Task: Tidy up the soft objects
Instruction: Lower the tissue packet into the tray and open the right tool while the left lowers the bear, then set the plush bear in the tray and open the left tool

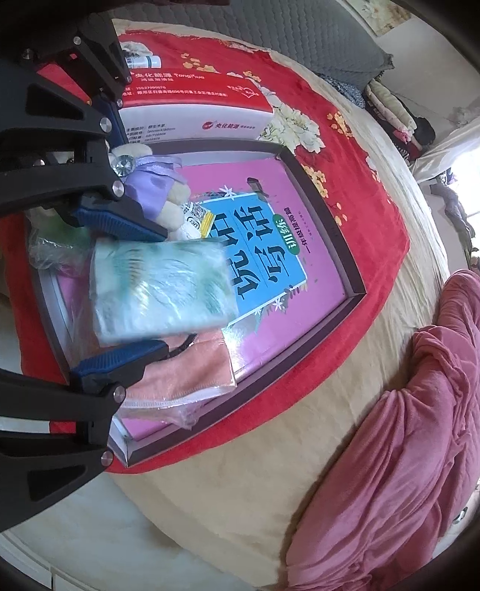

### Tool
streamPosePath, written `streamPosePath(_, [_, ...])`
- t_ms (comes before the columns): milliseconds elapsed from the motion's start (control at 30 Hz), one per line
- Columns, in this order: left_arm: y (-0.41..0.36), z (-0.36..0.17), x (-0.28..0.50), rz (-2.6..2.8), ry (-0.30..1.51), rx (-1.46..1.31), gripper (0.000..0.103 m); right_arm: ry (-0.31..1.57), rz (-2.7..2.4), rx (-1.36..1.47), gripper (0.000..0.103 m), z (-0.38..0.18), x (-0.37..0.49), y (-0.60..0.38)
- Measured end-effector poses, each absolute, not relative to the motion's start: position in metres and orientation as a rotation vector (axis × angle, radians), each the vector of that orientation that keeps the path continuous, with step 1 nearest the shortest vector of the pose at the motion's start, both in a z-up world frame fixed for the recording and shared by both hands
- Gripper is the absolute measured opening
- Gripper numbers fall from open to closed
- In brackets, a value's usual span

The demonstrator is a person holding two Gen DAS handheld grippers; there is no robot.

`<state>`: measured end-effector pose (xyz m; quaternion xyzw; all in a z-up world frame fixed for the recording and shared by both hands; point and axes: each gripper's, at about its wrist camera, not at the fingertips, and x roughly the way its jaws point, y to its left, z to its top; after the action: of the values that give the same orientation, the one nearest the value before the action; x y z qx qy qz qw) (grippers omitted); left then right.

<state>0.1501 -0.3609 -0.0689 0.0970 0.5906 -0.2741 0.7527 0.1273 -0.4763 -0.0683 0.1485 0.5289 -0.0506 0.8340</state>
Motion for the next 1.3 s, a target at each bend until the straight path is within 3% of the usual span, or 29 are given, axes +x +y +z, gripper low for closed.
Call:
streamPosePath(133, [-0.362, -0.069, 0.152, -0.588, 1.291, 0.215, 0.059, 1.105, -0.098, 0.333, 0.064, -0.066, 0.125, -0.479])
streamPosePath(1033, [-0.365, -0.069, 0.159, -0.581, 1.301, 0.197, 0.062, 1.011, -0.168, 0.37, 0.065, -0.025, 0.102, -0.511])
streamPosePath(1300, [-0.361, -0.065, 0.158, -0.59, 1.296, 0.171, 0.069, 1.006, -0.161, 0.363, 0.065, -0.021, 0.099, -0.507])
